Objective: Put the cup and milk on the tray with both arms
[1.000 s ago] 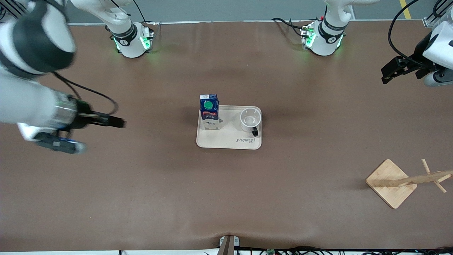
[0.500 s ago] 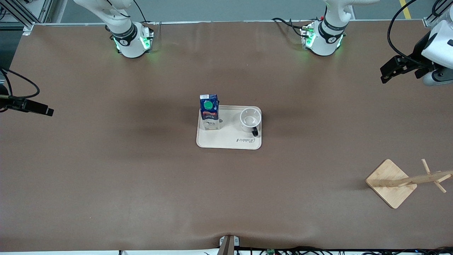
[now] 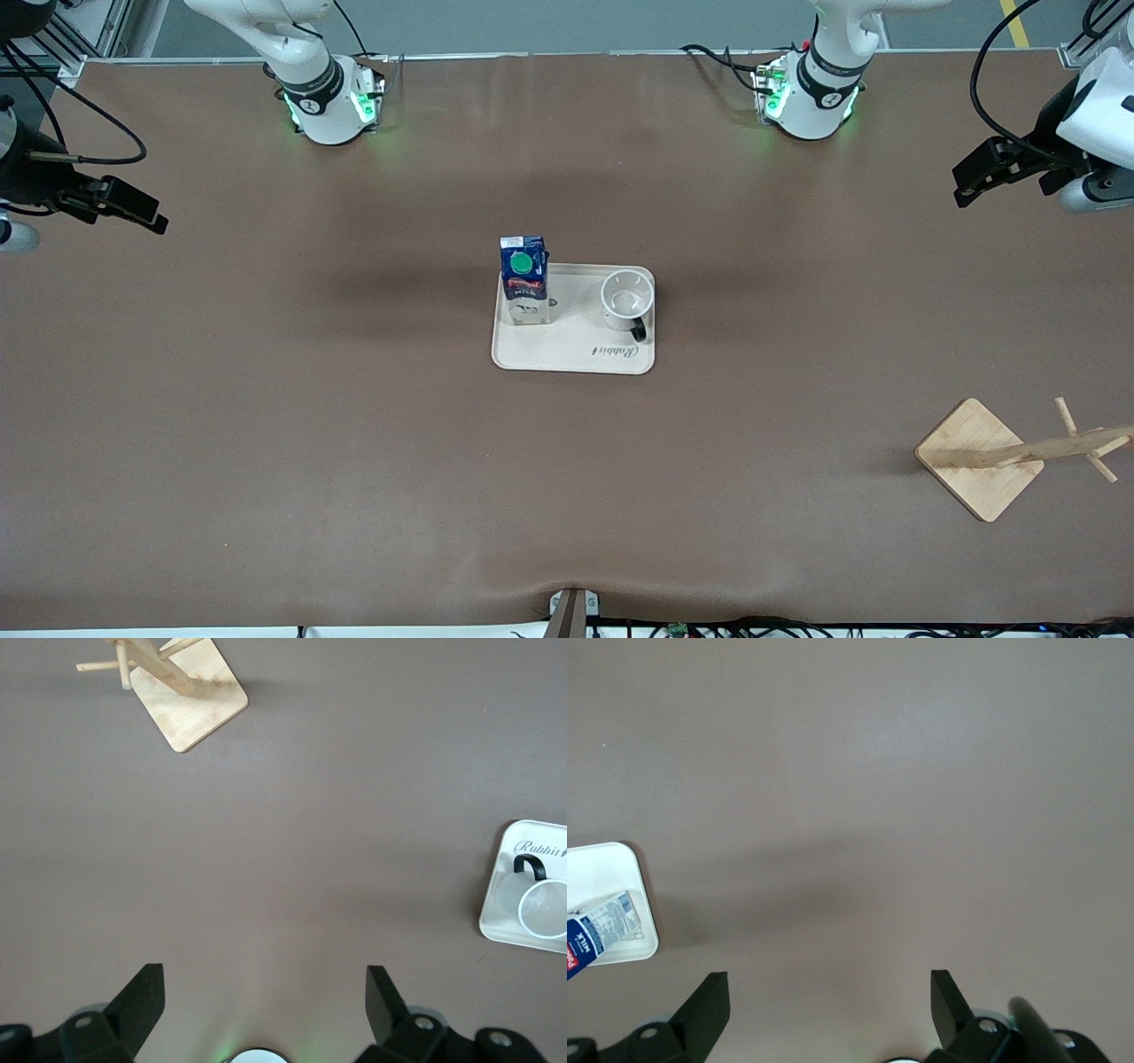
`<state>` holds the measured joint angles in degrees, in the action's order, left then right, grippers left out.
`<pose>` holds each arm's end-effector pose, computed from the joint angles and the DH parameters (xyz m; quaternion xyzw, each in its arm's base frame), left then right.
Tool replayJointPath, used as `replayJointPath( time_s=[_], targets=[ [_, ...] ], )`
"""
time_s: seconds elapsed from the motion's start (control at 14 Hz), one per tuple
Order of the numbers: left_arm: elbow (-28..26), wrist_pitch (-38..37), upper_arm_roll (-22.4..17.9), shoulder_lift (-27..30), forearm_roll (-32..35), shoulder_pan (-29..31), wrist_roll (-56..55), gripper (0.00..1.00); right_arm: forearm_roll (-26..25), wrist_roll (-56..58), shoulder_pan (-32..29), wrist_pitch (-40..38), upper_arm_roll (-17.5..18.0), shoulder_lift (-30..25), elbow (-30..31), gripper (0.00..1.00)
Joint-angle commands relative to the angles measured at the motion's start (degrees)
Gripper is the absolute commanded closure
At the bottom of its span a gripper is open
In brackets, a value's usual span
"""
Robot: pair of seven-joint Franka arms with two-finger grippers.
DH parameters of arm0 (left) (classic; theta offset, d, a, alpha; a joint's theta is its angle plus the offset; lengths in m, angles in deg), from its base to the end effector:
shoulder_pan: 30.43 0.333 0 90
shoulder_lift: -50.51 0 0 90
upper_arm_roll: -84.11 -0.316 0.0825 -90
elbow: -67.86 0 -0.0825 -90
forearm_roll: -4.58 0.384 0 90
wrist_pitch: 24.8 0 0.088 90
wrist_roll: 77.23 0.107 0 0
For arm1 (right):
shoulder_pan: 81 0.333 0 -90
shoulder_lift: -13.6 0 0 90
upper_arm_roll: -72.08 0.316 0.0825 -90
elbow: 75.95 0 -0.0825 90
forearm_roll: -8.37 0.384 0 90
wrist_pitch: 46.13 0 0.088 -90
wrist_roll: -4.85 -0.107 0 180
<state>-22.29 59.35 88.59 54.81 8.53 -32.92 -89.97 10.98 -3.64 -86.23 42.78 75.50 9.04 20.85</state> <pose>0.5173 -0.0570 0.6550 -0.9978 -0.0534 0.0083 0.0393 0.5257 -0.0104 0.6101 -0.9953 0.0901 0.0303 0.0187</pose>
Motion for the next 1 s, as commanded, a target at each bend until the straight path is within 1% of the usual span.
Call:
replayJointPath(
  time_s=[0.0, 0.07, 0.29, 0.43, 0.57, 0.79, 0.93],
  targets=[
    [-0.2, -0.3, 0.0, 1.1, -1.1, 0.1, 0.8, 0.0, -1.4, 0.3, 1.4, -0.7, 0.3, 0.9, -1.8, 0.0],
    [-0.1, -0.3, 0.0, 1.1, -1.1, 0.1, 0.9, 0.0, -1.6, 0.3, 2.7, -1.1, 0.2, 0.9, -2.0, 0.0],
    [0.6, -0.4, 0.0, 0.8, -1.1, 0.0, 0.9, 0.0, -1.4, 0.6, 3.1, -1.4, 0.2, 0.9, -1.9, 0.0],
    [1.3, -0.4, -0.1, 0.2, -1.0, 0.0, 0.9, 0.0, -2.2, 0.5, 4.9, -1.3, 0.2, 0.9, -2.1, 0.0],
    [1.6, -0.4, 0.0, -0.1, -1.0, 0.0, 0.9, 0.0, -3.4, 0.7, 4.7, -1.3, 0.1, 0.9, -2.1, 0.0],
    [1.6, -0.4, 0.0, -0.2, -1.5, -0.1, 0.9, 0.0, -3.4, 5.7, 4.3, -1.2, -0.2, 0.9, -2.0, 0.0],
    [1.5, -0.4, -0.1, -0.4, -3.0, 0.2, 0.8, 0.0, -3.4, 6.2, 4.3, -1.2, -0.3, 0.8, -2.0, 0.0]
  ],
)
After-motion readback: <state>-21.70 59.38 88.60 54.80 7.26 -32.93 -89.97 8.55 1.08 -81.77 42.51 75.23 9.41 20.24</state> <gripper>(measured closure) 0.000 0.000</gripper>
